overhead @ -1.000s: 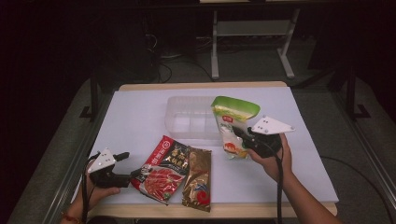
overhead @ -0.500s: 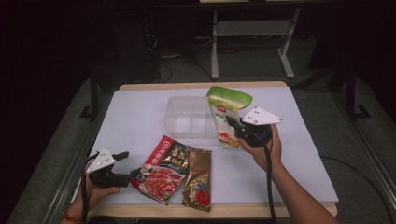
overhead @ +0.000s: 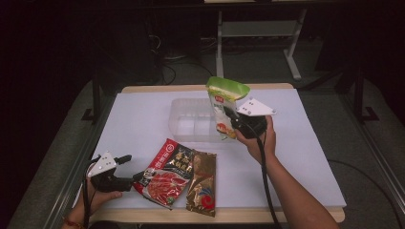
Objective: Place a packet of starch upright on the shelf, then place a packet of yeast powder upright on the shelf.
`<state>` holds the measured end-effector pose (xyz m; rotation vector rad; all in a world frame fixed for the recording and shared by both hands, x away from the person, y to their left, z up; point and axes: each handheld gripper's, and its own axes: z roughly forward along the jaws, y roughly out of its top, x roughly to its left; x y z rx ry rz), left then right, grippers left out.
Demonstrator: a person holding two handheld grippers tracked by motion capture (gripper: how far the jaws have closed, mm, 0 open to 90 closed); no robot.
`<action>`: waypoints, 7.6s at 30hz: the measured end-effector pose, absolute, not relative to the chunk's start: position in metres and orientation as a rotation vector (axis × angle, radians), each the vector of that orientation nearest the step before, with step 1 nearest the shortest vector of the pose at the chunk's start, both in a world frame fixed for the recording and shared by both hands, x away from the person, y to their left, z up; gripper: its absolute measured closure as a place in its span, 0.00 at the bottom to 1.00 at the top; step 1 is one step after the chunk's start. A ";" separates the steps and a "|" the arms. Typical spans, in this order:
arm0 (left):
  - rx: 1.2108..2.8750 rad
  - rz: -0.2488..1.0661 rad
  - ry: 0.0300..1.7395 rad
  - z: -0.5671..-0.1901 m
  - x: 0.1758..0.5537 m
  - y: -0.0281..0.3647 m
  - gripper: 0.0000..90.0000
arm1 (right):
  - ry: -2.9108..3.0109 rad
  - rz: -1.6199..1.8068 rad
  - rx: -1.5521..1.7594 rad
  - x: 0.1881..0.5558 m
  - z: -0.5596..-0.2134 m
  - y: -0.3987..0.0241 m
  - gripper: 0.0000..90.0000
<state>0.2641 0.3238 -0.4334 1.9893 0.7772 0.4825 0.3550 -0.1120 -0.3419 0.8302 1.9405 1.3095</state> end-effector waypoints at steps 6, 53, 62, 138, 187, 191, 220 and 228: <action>1.989 0.483 0.774 -0.433 0.264 0.324 0.21 | 1.909 1.295 0.859 0.374 -0.339 -0.098 0.91; 1.972 0.475 0.763 -0.433 0.263 0.325 0.21 | 1.783 1.175 0.973 0.433 -0.351 -0.062 0.92; 1.978 0.474 0.758 -0.433 0.263 0.324 0.21 | 1.782 1.123 0.977 0.433 -0.353 -0.062 0.92; 1.985 0.468 0.759 -0.434 0.262 0.323 0.21 | 1.945 1.163 0.882 0.392 -0.405 -0.078 0.90; 1.962 0.471 0.777 -0.429 0.263 0.325 0.21 | 2.006 1.177 0.948 0.380 -0.410 -0.095 0.84; 1.944 0.471 0.776 -0.424 0.264 0.324 0.21 | 2.037 1.189 0.930 0.378 -0.408 -0.102 0.82; 1.962 0.426 0.742 -0.390 0.270 0.281 0.22 | 2.287 1.311 0.787 0.322 -0.408 -0.162 0.55; 2.052 0.378 0.627 -0.386 0.266 0.242 0.22 | 2.362 1.352 0.775 0.321 -0.414 -0.162 0.46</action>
